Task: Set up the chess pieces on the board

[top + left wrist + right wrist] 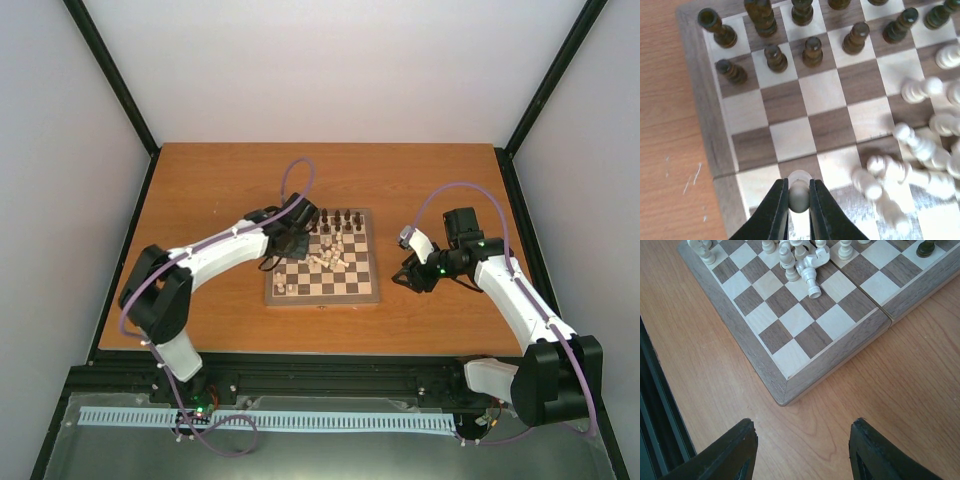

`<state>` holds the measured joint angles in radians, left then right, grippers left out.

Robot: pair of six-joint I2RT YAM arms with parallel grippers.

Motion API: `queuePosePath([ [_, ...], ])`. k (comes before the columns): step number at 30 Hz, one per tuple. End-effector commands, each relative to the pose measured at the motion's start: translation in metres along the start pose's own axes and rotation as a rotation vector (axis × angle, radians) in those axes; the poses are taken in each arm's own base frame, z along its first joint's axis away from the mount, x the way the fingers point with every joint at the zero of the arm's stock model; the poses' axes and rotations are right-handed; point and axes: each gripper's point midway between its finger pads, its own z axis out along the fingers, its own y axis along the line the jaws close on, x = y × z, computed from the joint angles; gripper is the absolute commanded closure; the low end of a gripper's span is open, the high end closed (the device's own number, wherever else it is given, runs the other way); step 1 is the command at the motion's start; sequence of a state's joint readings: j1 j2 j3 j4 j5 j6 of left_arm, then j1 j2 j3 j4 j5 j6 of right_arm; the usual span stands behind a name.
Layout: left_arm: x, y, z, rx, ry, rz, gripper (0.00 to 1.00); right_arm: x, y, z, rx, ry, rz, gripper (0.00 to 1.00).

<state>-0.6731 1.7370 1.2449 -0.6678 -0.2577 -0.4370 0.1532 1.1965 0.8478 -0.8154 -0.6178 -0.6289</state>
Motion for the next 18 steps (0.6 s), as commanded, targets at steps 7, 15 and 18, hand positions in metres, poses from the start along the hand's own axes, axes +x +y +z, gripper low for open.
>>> queuePosePath([
  [7,0.052,-0.006,-0.039,0.065,0.060,0.069,0.91,-0.001,0.005,0.000,-0.012,-0.008,-0.022,0.48],
  [15,0.073,-0.013,-0.031,0.095,0.119,0.102,0.91,0.000,0.004,0.000,-0.010,-0.007,-0.019,0.48],
  [18,0.077,-0.016,-0.027,0.101,0.132,0.110,0.91,0.000,0.004,0.001,-0.009,-0.005,-0.017,0.48],
])
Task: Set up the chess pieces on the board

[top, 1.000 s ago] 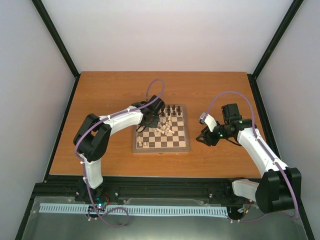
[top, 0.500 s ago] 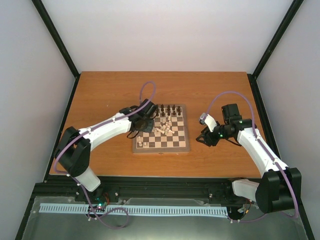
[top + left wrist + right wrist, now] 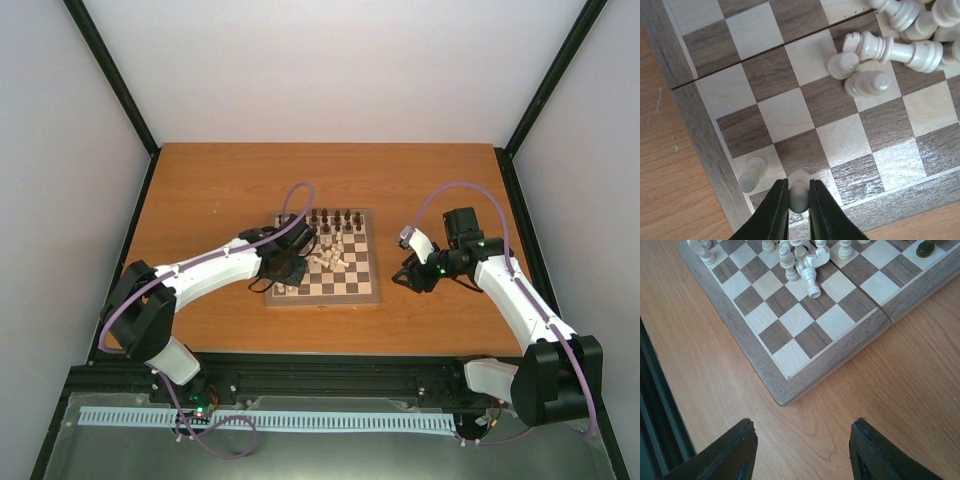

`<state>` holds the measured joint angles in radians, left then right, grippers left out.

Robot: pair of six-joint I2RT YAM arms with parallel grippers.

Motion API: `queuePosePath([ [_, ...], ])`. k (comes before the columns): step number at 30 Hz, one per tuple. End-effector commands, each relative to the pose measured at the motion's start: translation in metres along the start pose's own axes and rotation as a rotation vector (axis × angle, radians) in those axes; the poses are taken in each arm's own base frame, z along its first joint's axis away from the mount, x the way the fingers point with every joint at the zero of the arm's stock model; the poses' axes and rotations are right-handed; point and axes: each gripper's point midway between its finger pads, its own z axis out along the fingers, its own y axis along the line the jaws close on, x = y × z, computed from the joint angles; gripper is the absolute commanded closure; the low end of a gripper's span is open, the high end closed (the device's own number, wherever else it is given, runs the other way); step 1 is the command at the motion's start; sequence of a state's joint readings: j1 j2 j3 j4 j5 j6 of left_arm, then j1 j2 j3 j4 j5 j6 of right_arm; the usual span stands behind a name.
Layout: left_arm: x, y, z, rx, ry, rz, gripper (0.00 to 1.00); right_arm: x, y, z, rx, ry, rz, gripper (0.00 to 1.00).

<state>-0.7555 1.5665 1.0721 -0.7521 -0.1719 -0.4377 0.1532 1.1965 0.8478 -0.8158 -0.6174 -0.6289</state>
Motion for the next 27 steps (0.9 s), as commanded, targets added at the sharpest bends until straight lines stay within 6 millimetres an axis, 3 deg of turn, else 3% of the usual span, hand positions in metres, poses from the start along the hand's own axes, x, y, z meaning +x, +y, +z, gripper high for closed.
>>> queuePosePath([
  [1,0.006,-0.009,0.004,0.024,0.023,0.019,0.91,0.000,0.004,0.001,-0.008,-0.006,-0.018,0.48],
  [27,-0.002,-0.015,0.019,0.012,0.033,0.043,0.90,0.001,0.004,0.002,-0.013,-0.002,-0.017,0.47],
])
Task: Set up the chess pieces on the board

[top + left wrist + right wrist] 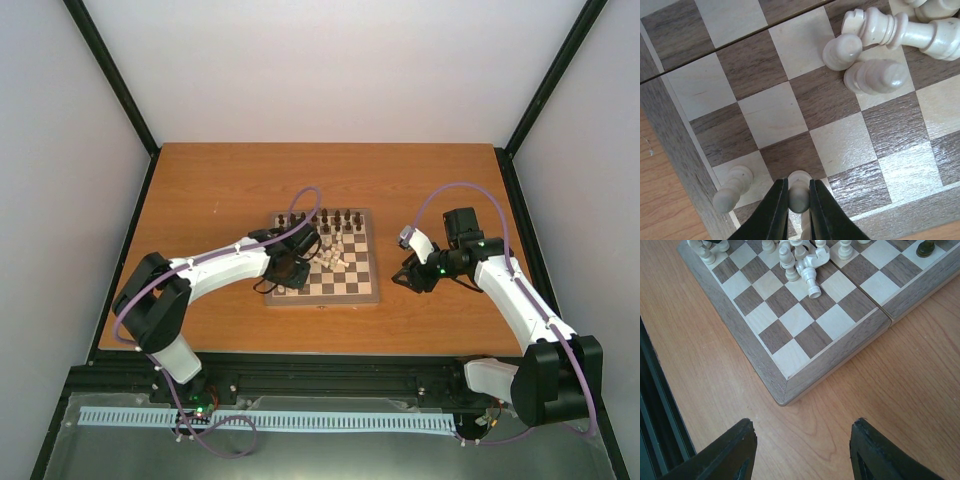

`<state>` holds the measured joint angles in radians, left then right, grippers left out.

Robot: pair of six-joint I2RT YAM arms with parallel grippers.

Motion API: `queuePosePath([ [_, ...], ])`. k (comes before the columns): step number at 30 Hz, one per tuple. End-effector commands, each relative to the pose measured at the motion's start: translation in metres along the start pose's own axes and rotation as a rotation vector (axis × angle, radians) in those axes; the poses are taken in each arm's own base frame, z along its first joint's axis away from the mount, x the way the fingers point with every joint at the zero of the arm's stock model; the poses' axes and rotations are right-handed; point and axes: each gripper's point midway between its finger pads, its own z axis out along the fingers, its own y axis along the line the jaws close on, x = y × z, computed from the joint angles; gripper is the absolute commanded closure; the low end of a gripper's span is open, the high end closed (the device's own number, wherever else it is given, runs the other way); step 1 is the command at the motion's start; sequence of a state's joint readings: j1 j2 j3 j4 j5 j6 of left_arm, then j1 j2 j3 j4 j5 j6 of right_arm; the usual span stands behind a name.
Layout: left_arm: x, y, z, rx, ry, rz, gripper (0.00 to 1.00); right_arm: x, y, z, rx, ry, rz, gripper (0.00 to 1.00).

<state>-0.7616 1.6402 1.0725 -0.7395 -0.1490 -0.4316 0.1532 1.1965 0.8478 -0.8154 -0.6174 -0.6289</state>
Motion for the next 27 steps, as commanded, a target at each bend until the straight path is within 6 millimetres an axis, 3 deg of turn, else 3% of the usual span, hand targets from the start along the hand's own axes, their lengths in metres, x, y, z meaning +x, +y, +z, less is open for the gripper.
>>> queuePosePath([
  [1,-0.013,-0.008,-0.003,0.011,-0.032,0.021,0.90,0.001,0.004,0.002,-0.014,-0.001,-0.017,0.47],
  [14,-0.021,0.001,-0.002,-0.058,-0.049,0.001,0.90,0.001,0.005,0.001,-0.014,-0.003,-0.018,0.47],
  [19,-0.021,0.000,-0.004,-0.049,-0.048,-0.001,0.80,0.001,0.005,0.001,-0.017,-0.002,-0.018,0.47],
  [27,-0.050,-0.002,-0.047,-0.015,-0.178,-0.010,0.68,0.002,0.005,0.002,-0.021,0.001,-0.017,0.47],
])
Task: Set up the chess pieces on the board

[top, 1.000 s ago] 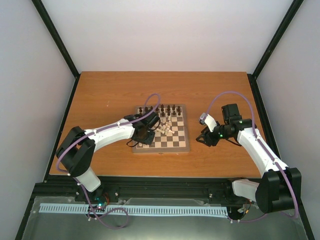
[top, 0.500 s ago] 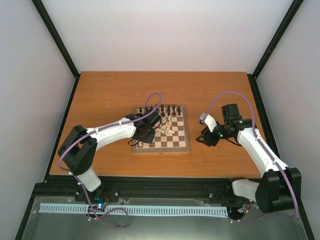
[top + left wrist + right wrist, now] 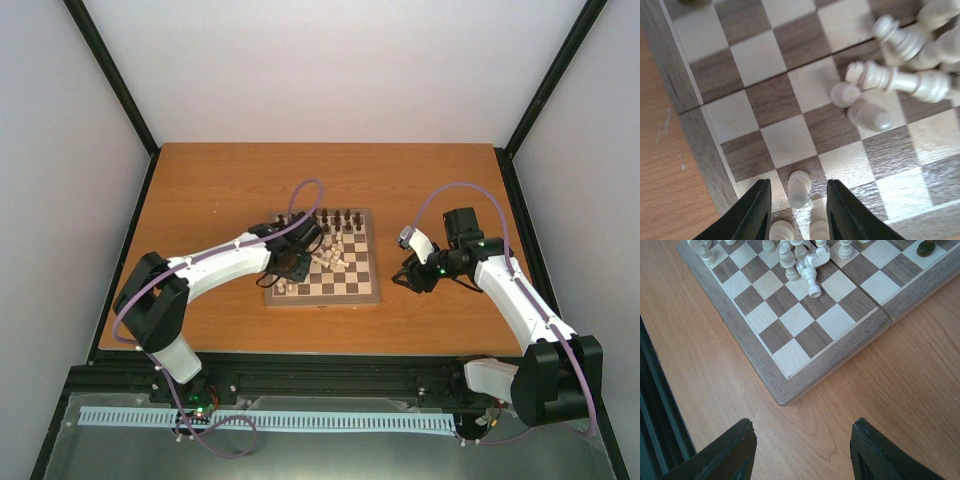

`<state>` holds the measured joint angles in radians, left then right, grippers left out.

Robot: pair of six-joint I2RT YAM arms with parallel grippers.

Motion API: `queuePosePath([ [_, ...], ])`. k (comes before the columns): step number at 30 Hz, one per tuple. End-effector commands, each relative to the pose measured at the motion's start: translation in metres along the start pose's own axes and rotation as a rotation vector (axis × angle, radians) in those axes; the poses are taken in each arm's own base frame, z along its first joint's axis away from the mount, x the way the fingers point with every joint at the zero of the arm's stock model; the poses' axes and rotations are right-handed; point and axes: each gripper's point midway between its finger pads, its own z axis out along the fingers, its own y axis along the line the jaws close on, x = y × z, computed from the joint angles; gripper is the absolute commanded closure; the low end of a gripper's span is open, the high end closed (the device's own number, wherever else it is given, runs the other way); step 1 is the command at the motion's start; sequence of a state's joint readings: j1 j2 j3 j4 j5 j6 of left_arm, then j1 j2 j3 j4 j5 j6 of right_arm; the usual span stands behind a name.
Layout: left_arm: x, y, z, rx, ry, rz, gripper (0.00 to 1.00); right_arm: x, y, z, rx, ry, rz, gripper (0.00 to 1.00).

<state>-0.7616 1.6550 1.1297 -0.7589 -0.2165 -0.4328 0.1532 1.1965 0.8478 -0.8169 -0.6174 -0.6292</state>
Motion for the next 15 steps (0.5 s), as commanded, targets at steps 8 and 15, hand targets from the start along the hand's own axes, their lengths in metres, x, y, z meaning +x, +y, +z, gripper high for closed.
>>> queuePosePath([
  [8,-0.058,-0.031,-0.031,0.107,-0.138,0.016,0.65,0.002,0.004,0.003,-0.020,0.005,-0.013,0.47],
  [15,-0.066,-0.047,-0.010,0.129,-0.099,0.036,0.67,0.004,0.004,0.005,-0.026,0.010,-0.010,0.47],
])
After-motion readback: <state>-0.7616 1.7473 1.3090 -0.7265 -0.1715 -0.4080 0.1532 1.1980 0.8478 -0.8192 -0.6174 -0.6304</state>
